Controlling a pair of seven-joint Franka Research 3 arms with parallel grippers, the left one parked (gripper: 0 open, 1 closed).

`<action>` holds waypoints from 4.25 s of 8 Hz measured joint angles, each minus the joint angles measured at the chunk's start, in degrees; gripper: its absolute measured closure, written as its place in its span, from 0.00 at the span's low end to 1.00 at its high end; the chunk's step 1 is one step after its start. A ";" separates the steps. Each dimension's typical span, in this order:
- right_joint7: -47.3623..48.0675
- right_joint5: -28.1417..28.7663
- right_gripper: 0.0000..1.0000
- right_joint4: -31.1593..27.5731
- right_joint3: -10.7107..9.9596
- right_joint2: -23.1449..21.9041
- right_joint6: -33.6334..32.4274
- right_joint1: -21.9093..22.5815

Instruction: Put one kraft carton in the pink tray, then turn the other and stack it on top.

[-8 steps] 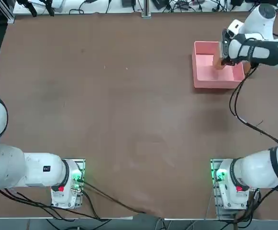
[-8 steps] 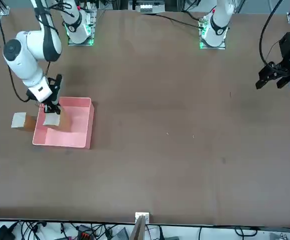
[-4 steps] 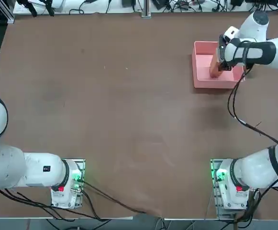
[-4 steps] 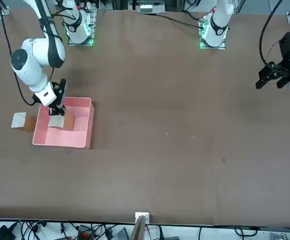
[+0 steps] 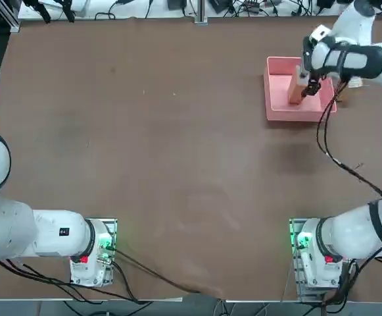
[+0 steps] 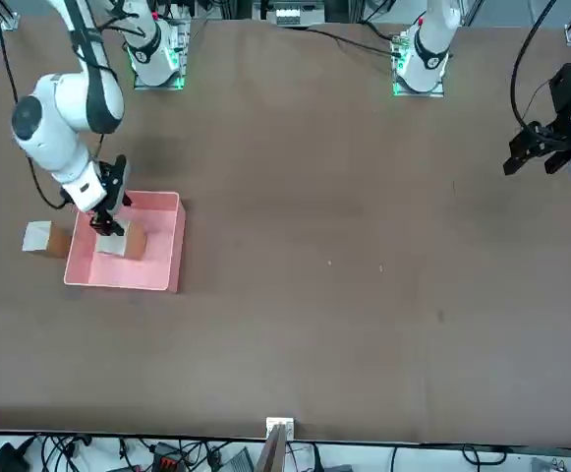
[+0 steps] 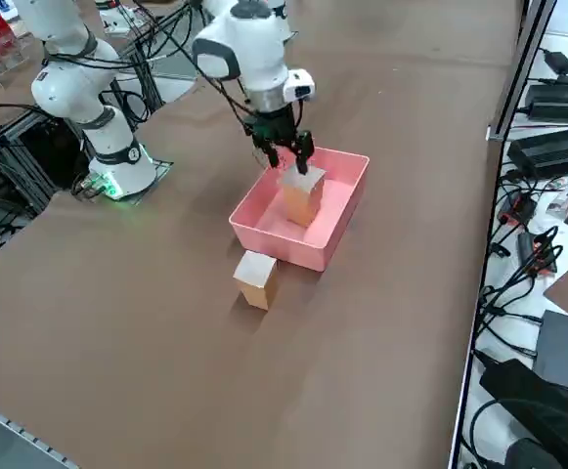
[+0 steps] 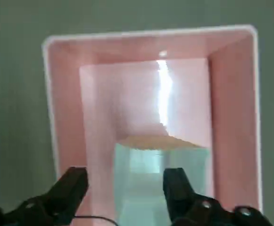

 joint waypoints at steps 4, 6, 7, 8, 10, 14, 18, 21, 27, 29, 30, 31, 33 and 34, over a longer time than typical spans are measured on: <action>1.44 1.22 0.00 16.32 -0.82 -1.48 -22.89 -5.07; 2.80 1.09 0.00 16.49 -1.15 -0.41 -23.74 -9.59; 3.19 0.35 0.00 16.49 -1.25 0.10 -23.72 -11.07; 5.80 -0.53 0.00 16.50 -1.33 0.52 -23.56 -12.78; 19.07 -1.62 0.00 16.54 -1.46 1.63 -23.06 -17.03; 51.61 -3.86 0.00 16.79 -1.29 3.51 -17.44 -18.52; 70.94 -6.63 0.02 16.76 -1.12 8.71 -8.71 -19.08; 72.17 -6.60 0.08 16.92 -1.17 13.87 -2.59 -21.10; 74.35 -5.11 0.22 19.14 -0.98 19.36 -1.85 -21.64; 74.83 -5.11 0.33 19.14 -0.90 19.98 -2.66 -21.62; 74.81 -5.11 0.54 19.14 -0.90 20.33 -2.84 -21.62; 74.35 -5.13 0.75 19.14 -0.85 20.53 -2.92 -21.60; 73.68 -5.29 0.99 19.34 -0.76 20.47 -3.01 -21.43; 72.57 -5.68 0.99 19.83 -0.74 20.07 -3.96 -21.32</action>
